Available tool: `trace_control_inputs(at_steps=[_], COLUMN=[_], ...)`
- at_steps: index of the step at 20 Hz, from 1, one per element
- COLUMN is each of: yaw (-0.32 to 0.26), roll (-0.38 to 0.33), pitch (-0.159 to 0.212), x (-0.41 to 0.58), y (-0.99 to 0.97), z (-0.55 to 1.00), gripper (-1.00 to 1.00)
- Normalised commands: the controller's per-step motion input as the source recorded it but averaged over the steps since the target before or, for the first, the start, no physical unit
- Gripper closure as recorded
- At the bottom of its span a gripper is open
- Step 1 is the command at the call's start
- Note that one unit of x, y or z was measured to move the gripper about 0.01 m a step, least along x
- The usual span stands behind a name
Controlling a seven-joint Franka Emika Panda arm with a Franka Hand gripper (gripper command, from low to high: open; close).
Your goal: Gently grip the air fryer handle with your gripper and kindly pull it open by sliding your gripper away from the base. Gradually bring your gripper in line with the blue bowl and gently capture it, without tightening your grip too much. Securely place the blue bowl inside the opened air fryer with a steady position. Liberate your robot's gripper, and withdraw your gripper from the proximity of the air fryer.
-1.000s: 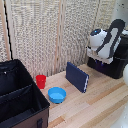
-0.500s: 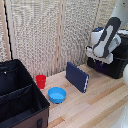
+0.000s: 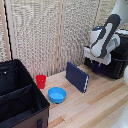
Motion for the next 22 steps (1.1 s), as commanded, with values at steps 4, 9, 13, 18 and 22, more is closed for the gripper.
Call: trace_control_inputs(at_steps=[4, 9, 13, 18, 22], yaw=[-0.077, -0.103, -0.104, -0.009, 0.0], roll=[0.0, 0.0, 0.0, 0.0, 0.0], pitch=[-0.01, 0.001, -0.014, -0.015, -0.004], x=[0.117, 0.299, 0.206, -0.163, -0.157], y=[0.94, 0.8, 0.79, 0.99, 1.0], z=[-0.12, -0.19, -0.14, -0.2, -0.17], gripper=[1.0, 1.0, 1.0, 1.0, 1.0])
